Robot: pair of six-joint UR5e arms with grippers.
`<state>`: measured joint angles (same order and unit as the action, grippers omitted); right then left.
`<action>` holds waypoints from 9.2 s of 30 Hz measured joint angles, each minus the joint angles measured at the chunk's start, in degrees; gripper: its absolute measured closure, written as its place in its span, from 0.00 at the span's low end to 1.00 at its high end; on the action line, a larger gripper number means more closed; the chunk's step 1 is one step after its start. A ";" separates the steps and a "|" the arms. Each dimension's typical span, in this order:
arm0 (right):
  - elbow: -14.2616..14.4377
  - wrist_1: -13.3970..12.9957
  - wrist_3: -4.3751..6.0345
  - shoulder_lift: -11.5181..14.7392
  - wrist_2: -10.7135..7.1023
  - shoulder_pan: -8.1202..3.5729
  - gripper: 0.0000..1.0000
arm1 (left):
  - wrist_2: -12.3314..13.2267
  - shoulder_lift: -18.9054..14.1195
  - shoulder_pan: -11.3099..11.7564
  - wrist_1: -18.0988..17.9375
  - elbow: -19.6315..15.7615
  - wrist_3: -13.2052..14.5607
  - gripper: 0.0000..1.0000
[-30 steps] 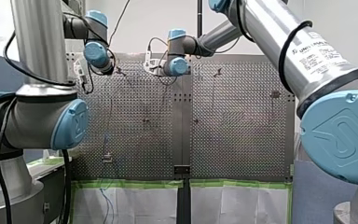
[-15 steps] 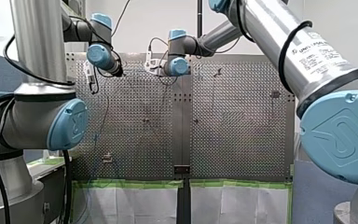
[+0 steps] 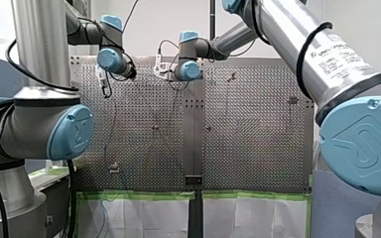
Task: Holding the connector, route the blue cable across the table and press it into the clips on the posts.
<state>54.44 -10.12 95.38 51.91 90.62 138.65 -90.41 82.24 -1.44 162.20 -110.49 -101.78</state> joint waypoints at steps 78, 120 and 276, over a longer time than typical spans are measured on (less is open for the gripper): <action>12.04 1.18 0.09 -0.15 1.51 0.04 1.00 | -10.04 16.63 -5.35 -8.95 -4.87 0.74 1.00; 20.27 -2.70 1.60 -4.35 1.61 -2.24 1.00 | -6.55 27.29 -4.09 -19.54 -6.41 -2.99 1.00; 20.29 -4.74 3.95 -4.48 -0.53 -10.80 1.00 | -18.79 40.05 -19.38 -10.41 12.86 -6.51 0.01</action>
<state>74.73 -14.85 99.33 47.43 90.09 127.85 -109.20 122.29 -20.82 151.79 -97.63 -108.29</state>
